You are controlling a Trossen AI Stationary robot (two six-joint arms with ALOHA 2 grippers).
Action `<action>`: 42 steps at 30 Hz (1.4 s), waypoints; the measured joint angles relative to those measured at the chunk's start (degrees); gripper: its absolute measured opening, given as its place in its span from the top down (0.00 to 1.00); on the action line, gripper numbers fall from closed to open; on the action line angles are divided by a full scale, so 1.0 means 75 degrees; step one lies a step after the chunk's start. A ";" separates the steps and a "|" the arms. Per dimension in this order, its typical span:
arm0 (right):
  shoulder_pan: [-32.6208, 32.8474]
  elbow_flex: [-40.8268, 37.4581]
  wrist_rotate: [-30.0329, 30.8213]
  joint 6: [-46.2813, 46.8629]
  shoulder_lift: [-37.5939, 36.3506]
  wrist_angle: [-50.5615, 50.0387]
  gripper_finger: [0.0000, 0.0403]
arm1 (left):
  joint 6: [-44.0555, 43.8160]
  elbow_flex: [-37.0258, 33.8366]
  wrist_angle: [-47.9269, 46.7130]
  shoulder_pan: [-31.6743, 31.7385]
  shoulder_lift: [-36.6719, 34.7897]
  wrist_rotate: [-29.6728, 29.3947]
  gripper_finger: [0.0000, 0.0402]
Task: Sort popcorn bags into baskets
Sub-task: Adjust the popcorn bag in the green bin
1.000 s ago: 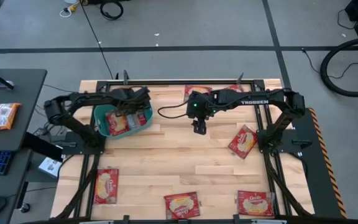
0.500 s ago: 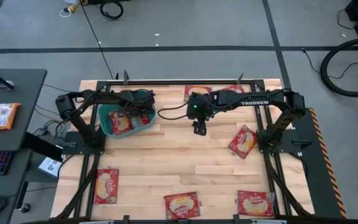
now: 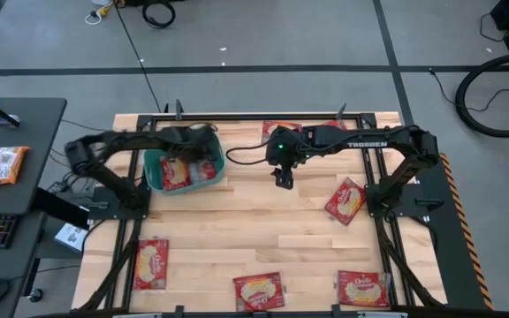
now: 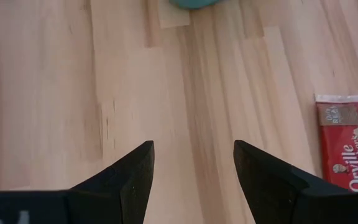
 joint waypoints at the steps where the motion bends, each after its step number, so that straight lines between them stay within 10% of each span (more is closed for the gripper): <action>1: 0.0000 0.0000 0.0000 -0.0050 -0.0017 0.0040 0.44 | 0.0057 0.0014 0.0039 0.0032 -0.0325 0.0027 0.99; 14: 0.0073 0.0000 -0.0058 -0.0085 -0.0059 0.0975 0.44 | -0.0291 -0.0018 -0.0624 0.0001 -0.3406 -0.0140 0.95; 30: 0.0079 0.0000 -0.0079 0.0122 -0.0059 0.0685 0.44 | -0.2647 -0.0338 -0.0453 -0.0815 -0.1312 -0.0398 0.51; 42: 0.0079 0.0000 -0.0074 0.0127 -0.0059 0.0468 0.44 | -0.2181 -0.0301 0.0455 -0.0858 0.0552 0.0264 0.48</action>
